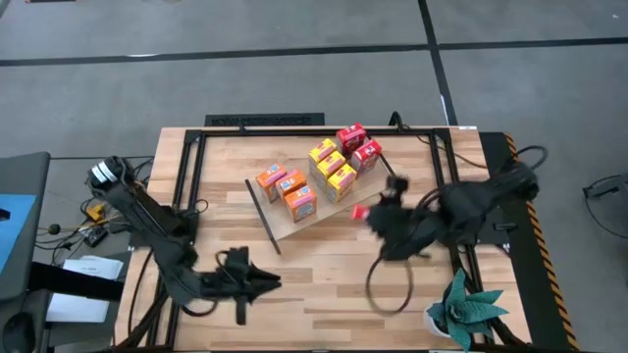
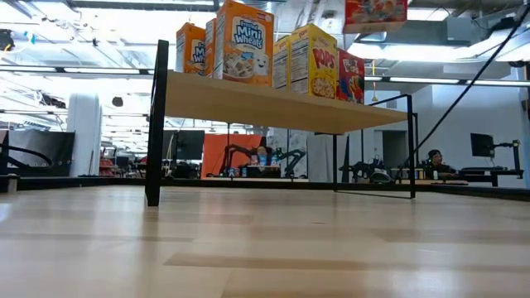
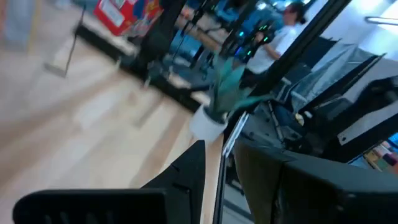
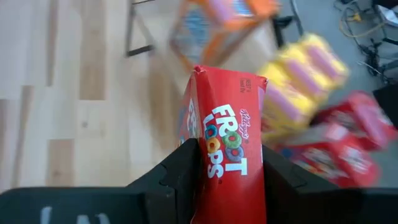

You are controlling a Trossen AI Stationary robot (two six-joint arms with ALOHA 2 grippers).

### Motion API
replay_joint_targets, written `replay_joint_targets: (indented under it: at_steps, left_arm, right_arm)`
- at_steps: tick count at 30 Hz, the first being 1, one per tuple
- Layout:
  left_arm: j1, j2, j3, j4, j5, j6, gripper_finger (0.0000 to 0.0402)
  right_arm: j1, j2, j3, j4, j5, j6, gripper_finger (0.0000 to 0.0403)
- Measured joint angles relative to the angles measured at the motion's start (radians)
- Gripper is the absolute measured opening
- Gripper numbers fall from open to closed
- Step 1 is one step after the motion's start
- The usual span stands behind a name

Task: Stack cereal on shelf
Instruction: Put the red cereal box on the shelf

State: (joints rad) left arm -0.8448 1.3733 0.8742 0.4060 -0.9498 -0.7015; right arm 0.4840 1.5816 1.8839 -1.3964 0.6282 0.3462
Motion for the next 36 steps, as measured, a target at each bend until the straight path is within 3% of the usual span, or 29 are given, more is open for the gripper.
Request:
replay_joint_targets:
  at_steps: [7, 13, 18, 24, 28, 36]
  left_arm:
    - [0.000, -0.184, 0.000, -0.007, -0.005, 0.261, 0.0076]
    - [0.000, -0.292, 0.000, -0.029, -0.005, 0.412, 0.0076]
    - [0.000, -0.351, 0.000, -0.055, -0.003, 0.535, 0.0076]
    - [0.033, -0.386, 0.000, -0.056, -0.045, 0.585, 0.0076]
    - [0.079, -0.394, 0.000, -0.055, -0.061, 0.585, 0.0076]
    - [0.198, -0.392, 0.000, -0.060, -0.061, 0.580, 0.0076]
  right_arm:
    - [-0.125, -0.168, 0.000, -0.092, 0.003, -0.115, 0.0142]
    - [-0.213, -0.261, -0.031, -0.077, -0.001, -0.120, 0.0148]
    - [-0.225, -0.351, -0.205, -0.021, -0.014, -0.142, 0.0160]
    - [-0.253, -0.489, -0.439, 0.196, -0.069, -0.327, 0.0152]
    - [-0.321, -0.550, -0.518, 0.322, -0.185, -0.511, 0.0143]
    - [-0.554, -0.568, -0.586, 0.378, -0.448, -0.763, 0.0151]
